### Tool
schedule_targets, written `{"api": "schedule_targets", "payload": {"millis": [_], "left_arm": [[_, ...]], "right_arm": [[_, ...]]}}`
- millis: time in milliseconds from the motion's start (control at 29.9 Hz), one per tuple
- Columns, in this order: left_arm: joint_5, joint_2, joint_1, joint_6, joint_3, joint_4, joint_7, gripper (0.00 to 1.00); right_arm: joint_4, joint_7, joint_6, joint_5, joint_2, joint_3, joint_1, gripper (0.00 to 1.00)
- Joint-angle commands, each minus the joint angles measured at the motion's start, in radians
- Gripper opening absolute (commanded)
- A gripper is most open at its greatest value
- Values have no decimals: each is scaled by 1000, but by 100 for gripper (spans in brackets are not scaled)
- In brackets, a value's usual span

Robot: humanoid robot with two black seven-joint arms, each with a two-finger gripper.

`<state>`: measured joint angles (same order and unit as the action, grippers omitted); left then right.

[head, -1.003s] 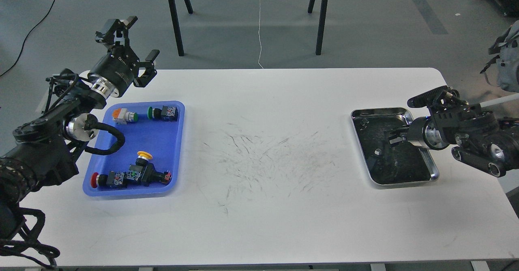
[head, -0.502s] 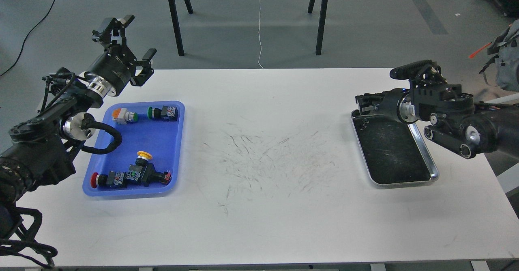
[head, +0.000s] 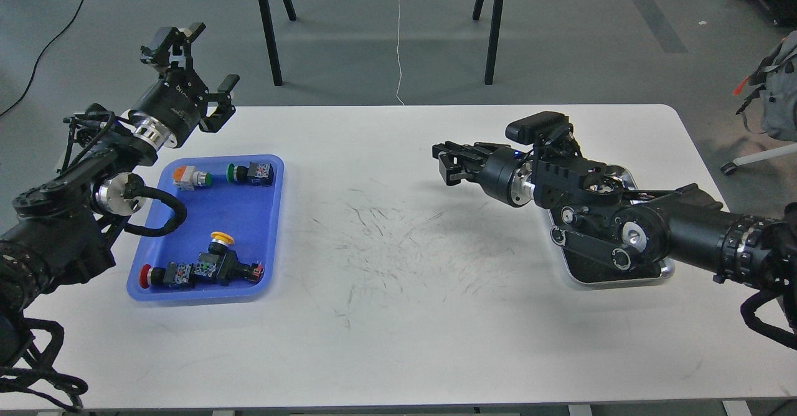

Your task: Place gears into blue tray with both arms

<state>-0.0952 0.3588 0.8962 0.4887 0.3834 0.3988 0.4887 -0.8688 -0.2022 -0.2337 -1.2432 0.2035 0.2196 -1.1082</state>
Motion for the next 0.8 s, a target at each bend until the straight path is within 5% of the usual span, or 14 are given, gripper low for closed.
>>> {"api": "schedule_targets", "payload": {"millis": [0,435,769], "left_arm": [[0,0,0,0,0,0,0,100],[0,3,1,0,0,0,0,100],[0,11,0,0,0,0,0,100]], "right_arm": [[-56,-29,-15,-2,-25,1,2,3],[-111,-112,-15,-203,-58,112,17,3],[-98,-114,-13,-205,-82,136,27,4]]}}
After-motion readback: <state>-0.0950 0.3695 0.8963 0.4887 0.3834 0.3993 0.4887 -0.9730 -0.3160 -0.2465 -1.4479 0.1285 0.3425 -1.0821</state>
